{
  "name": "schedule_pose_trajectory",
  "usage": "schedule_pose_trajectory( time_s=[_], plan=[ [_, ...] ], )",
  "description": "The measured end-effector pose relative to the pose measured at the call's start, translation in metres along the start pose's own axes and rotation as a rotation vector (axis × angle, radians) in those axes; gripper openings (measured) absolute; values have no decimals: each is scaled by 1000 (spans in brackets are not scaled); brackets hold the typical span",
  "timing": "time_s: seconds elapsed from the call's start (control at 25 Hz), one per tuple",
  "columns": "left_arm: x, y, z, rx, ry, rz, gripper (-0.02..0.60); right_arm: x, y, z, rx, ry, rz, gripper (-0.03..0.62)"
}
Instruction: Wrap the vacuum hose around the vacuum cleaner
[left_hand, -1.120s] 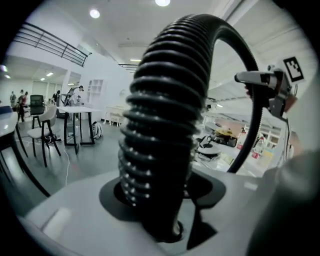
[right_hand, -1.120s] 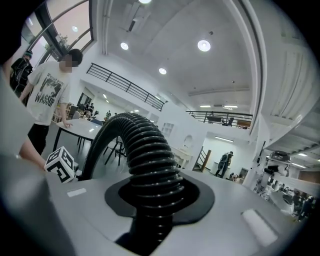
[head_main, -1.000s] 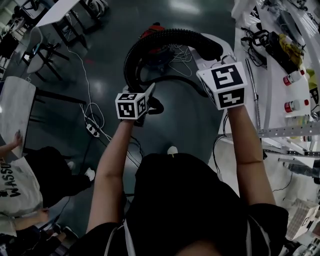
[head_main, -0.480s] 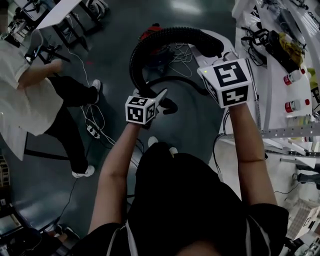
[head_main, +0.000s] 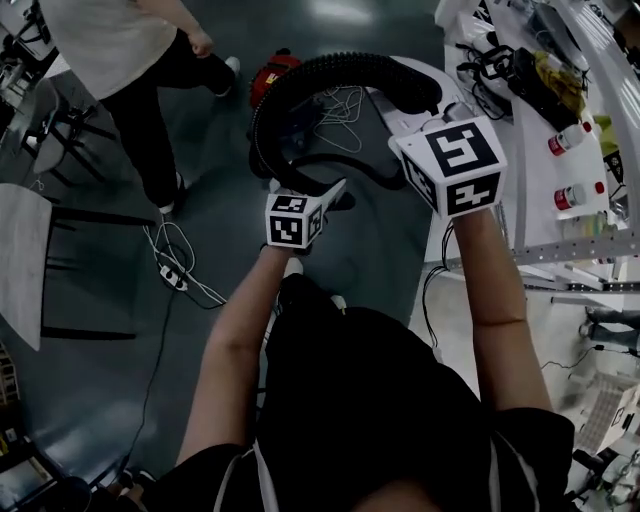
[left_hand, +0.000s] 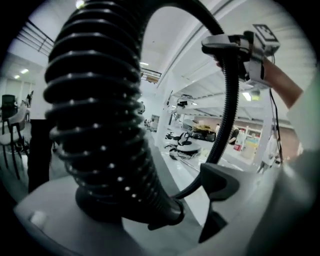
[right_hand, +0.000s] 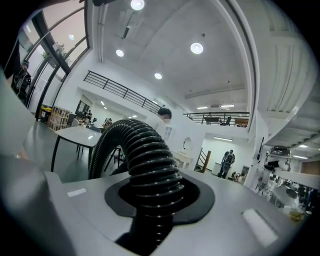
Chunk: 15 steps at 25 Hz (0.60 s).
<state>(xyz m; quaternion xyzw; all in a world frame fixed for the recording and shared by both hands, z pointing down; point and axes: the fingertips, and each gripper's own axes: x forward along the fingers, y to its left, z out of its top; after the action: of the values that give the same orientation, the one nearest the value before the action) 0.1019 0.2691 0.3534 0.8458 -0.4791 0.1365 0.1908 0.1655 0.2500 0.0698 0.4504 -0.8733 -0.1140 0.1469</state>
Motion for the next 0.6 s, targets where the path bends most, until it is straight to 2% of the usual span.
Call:
schedule_pose_trajectory(
  time_s=[0.12,0.36,0.56,0.6],
  plan=[
    [15,-12,13,-5,-39,-11,504,10,-3,1,56,-1,4,123],
    [34,-39,32,-5,-113,-142,525,34,-3,9,91,10,-18,123],
    [36,-28,65,-136,-232,-220,525,55,-9,16,132,14,-27,123],
    [37,-23,71,-141,-249,-227,525,60,-11,17,150,12,-30,123]
  ],
)
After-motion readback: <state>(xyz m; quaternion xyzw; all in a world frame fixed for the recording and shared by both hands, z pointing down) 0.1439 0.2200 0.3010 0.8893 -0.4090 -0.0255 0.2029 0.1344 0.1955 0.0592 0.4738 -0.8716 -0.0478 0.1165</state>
